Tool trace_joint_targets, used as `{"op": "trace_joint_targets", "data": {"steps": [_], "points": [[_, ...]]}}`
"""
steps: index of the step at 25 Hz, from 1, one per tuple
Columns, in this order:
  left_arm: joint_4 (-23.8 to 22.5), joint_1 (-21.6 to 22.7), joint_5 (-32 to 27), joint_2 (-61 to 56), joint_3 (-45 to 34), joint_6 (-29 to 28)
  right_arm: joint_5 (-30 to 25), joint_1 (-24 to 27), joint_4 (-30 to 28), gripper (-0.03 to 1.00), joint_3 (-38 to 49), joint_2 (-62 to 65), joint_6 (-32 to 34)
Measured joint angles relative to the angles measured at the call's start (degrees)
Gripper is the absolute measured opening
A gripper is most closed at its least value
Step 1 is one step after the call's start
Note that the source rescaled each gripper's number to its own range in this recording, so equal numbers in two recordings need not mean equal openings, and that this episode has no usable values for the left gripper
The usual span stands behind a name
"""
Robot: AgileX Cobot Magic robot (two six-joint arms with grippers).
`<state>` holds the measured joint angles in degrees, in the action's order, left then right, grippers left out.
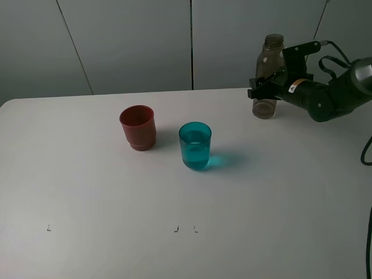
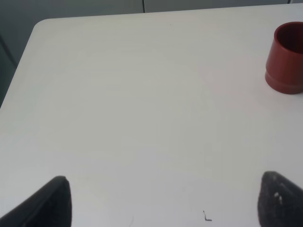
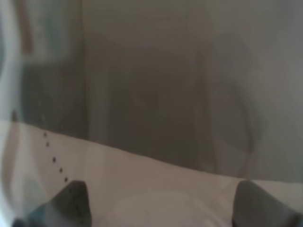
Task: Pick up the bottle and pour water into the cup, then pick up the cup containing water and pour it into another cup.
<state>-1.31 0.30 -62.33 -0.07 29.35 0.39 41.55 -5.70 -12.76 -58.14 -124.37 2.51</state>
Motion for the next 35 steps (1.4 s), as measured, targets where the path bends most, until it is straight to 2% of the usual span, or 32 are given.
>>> {"op": "trace_joint_targets", "data": {"steps": [2, 3, 8, 12, 15, 16, 24, 35], "points": [[0.00, 0.00, 0.00, 0.00, 0.00, 0.00, 0.11, 0.00, 0.00, 0.02, 0.00, -0.10, 0.00], [0.00, 0.00, 0.00, 0.00, 0.00, 0.00, 0.23, 0.00, 0.00, 0.06, 0.00, -0.22, 0.00], [0.00, 0.00, 0.00, 0.00, 0.00, 0.00, 0.86, 0.00, 0.23, 0.53, -0.27, -0.22, 1.16], [0.00, 0.00, 0.00, 0.00, 0.00, 0.00, 1.06, 0.00, 0.23, 0.70, -0.26, -0.22, 1.38], [0.00, 0.00, 0.00, 0.00, 0.00, 0.00, 1.06, 0.00, 0.23, 0.92, -0.26, -0.22, 1.79], [0.00, 0.00, 0.00, 0.00, 0.00, 0.00, 1.06, 0.00, 0.23, 0.95, -0.26, -0.11, 1.94], [0.00, 0.00, 0.00, 0.00, 0.00, 0.00, -3.32, 0.00, -0.18, 0.98, -0.11, 3.74, 4.81], [0.00, 0.00, 0.00, 0.00, 0.00, 0.00, -5.10, 0.00, -0.18, 0.98, 6.06, 7.00, 5.70]]}}
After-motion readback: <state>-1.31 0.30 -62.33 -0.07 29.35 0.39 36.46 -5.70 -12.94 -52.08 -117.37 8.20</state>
